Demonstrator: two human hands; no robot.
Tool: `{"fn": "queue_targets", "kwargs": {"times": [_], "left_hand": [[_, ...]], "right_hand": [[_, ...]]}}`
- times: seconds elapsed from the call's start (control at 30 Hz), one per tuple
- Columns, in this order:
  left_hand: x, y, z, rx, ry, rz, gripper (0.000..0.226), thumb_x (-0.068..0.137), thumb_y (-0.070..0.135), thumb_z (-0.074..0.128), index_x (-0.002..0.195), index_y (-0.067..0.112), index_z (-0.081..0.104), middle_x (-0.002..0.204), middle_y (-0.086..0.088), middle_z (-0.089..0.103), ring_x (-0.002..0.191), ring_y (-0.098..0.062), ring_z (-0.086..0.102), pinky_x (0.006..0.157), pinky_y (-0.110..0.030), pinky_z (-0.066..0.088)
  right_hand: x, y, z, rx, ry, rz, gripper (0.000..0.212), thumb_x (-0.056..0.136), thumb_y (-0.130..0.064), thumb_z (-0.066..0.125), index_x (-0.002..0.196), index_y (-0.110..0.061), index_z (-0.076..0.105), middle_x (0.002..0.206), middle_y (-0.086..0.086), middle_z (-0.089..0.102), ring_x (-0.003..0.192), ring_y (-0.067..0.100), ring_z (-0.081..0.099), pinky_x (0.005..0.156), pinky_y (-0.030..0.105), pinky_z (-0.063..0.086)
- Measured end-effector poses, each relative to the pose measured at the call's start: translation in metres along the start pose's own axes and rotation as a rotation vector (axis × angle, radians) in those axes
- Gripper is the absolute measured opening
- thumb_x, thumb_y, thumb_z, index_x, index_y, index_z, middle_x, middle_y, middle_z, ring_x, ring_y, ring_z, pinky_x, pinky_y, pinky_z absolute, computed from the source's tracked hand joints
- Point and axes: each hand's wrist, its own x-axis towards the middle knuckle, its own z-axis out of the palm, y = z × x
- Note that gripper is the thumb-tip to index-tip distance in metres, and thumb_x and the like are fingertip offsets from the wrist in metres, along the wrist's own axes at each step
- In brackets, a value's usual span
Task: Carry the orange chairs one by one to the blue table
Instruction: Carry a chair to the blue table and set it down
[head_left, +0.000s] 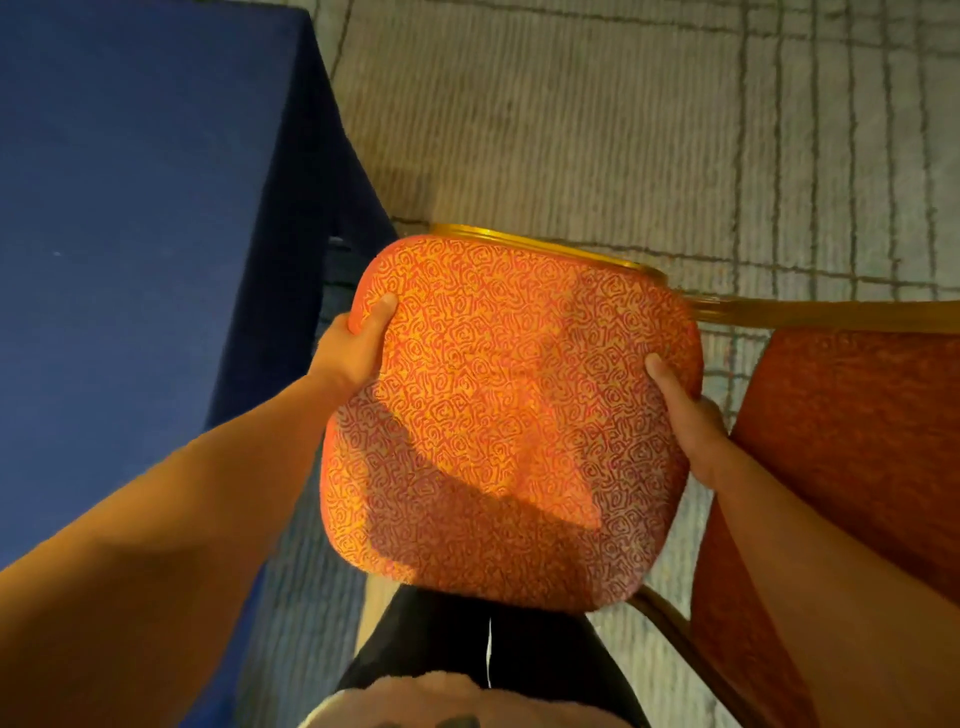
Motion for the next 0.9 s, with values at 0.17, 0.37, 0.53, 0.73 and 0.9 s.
{"fn": "queue_targets", "kwargs": {"times": [0.17,0.37,0.53,0.73,0.9], "left_hand": [[0.072,-0.027,0.03,0.026,0.028,-0.152,0.095,0.075,0.083,0.047,0.124,0.003,0.058,0.112,-0.015,0.066,0.106,-0.031,0.062,0.086,-0.038,0.045],[0.148,-0.075,0.07,0.039,0.063,-0.258,0.082,0.082,0.073,0.051,0.133,0.008,0.052,0.133,-0.01,0.056,0.12,-0.03,0.054,0.097,-0.035,0.04],[0.198,-0.111,0.098,0.047,0.089,-0.282,0.085,0.079,0.077,0.051,0.132,0.01,0.056,0.132,-0.009,0.058,0.121,-0.028,0.055,0.105,-0.04,0.041],[0.237,-0.148,0.126,0.081,0.08,-0.269,0.083,0.083,0.074,0.047,0.134,0.009,0.055,0.135,-0.011,0.057,0.123,-0.026,0.054,0.095,-0.03,0.038],[0.244,-0.172,0.137,0.092,0.136,-0.276,0.076,0.087,0.068,0.047,0.134,0.009,0.054,0.137,-0.01,0.055,0.127,-0.024,0.051,0.094,-0.024,0.034]], "right_hand": [[0.073,-0.001,0.029,-0.048,-0.022,0.087,0.097,0.062,-0.078,0.069,0.134,-0.014,0.058,0.127,0.01,0.064,0.113,0.028,0.061,0.101,0.039,0.048],[0.158,0.018,0.064,-0.102,-0.061,0.172,0.104,0.046,-0.085,0.071,0.127,-0.02,0.062,0.118,0.006,0.068,0.105,0.028,0.064,0.099,0.046,0.051],[0.223,0.038,0.086,-0.132,-0.074,0.214,0.121,0.032,-0.092,0.069,0.128,-0.021,0.062,0.117,0.006,0.069,0.104,0.03,0.065,0.097,0.049,0.051],[0.269,0.065,0.104,-0.149,-0.063,0.224,0.132,0.025,-0.091,0.069,0.133,-0.017,0.057,0.122,0.009,0.066,0.106,0.032,0.064,0.098,0.051,0.051],[0.277,0.079,0.108,-0.16,-0.053,0.207,0.101,0.056,-0.081,0.07,0.132,-0.015,0.057,0.122,0.008,0.065,0.108,0.031,0.063,0.098,0.049,0.051]]}}
